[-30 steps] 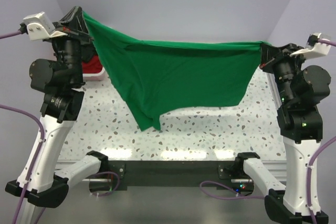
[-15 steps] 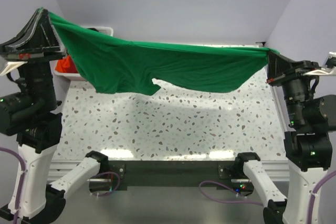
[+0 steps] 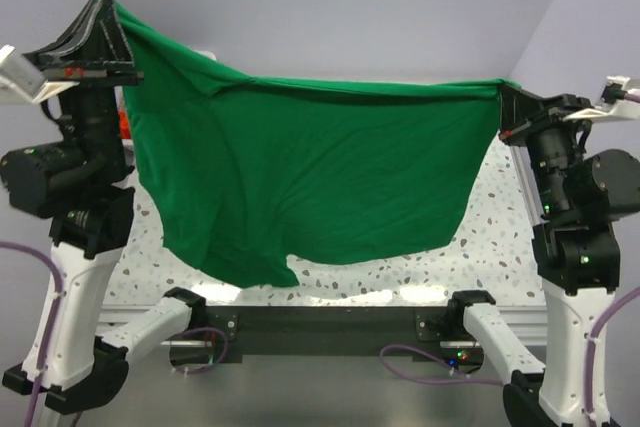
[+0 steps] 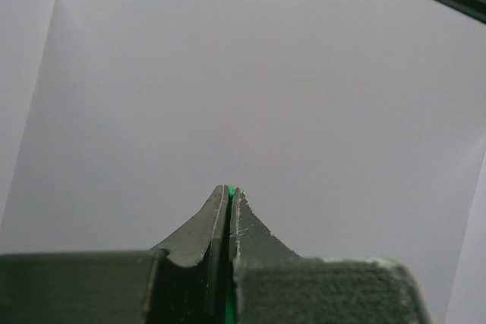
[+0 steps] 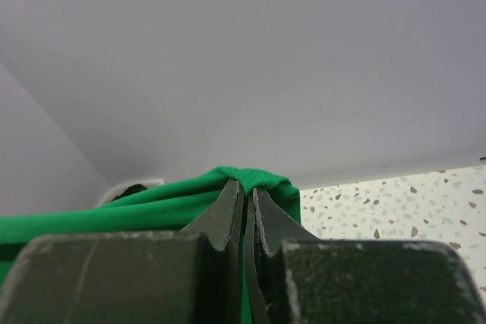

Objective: Fold and stack the t-shirts
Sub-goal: Flatten the tshirt out

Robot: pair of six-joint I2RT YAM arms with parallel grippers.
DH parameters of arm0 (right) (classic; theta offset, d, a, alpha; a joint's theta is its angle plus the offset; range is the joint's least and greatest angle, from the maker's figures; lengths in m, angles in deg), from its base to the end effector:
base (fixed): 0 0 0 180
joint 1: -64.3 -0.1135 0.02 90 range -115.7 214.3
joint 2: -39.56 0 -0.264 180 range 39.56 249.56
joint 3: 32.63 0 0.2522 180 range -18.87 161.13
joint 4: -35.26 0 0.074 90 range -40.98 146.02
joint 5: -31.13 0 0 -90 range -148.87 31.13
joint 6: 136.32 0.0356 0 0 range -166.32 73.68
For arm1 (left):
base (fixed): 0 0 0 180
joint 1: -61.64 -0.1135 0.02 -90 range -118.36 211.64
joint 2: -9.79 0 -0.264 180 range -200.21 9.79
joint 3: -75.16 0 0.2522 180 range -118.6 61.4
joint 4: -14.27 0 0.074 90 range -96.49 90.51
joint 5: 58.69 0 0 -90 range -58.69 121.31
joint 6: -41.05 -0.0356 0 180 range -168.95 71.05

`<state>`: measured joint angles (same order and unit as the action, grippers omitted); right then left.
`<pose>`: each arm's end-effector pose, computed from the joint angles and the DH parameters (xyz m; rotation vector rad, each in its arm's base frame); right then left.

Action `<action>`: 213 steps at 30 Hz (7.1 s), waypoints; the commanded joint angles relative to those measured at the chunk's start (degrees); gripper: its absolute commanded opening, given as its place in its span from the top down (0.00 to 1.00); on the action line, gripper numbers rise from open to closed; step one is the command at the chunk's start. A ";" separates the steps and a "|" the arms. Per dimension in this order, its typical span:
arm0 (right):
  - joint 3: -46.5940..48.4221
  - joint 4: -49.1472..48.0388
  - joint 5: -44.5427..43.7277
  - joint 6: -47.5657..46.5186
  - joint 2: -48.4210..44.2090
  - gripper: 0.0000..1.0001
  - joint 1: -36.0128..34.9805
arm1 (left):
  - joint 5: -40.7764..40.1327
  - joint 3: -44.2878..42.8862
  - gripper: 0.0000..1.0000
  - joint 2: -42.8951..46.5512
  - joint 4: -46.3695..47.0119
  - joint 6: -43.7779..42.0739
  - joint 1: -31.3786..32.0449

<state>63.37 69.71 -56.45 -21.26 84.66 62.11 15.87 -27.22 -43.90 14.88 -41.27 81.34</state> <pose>0.0977 0.0052 0.5272 0.2210 1.2772 0.4350 0.0981 -0.0251 0.5978 -0.1837 0.7330 -0.3594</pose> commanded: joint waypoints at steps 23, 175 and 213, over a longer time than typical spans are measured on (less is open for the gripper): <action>12.08 -20.51 -2.59 -5.63 34.88 1.00 0.44 | -10.22 -48.23 1.00 -57.06 -3.03 -12.34 -0.19; -44.18 10.42 -7.42 19.77 9.65 0.55 -11.51 | -20.51 48.10 0.73 -25.50 -45.48 55.69 32.85; -44.88 10.78 -7.42 20.29 9.12 0.56 -11.43 | -23.40 47.14 0.73 -29.19 -49.00 56.30 32.86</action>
<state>16.92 81.11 -62.75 -1.35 93.53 50.81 -3.93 21.15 -72.82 -32.27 14.47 114.50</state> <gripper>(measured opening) 0.440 0.266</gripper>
